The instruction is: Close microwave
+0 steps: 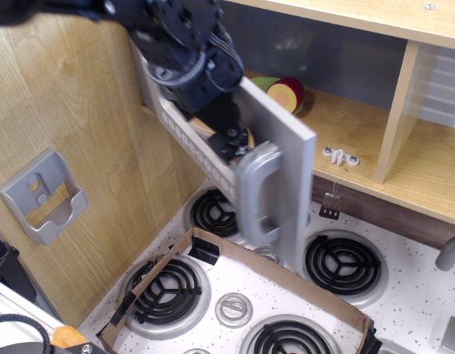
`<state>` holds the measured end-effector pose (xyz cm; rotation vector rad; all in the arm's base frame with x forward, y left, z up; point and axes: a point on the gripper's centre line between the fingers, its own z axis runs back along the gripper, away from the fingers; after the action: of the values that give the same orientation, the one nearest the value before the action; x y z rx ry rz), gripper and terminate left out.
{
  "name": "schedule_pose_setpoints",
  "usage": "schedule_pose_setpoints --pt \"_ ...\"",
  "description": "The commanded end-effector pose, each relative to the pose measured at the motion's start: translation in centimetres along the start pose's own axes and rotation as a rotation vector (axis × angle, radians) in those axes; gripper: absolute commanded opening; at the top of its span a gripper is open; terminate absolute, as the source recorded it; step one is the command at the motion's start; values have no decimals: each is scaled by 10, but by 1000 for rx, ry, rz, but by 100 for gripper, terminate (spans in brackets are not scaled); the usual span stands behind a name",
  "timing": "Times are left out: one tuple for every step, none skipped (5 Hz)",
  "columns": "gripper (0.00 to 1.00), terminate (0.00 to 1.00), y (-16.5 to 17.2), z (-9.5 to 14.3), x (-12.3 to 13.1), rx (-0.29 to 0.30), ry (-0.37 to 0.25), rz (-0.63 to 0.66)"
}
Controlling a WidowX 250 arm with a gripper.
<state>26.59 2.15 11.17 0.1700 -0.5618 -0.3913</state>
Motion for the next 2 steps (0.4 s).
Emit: schedule_pose_setpoints --pt "100 0 -2 -13 32 -20 -108 -21" --pt "100 0 -5 -19 39 -25 -127 -24"
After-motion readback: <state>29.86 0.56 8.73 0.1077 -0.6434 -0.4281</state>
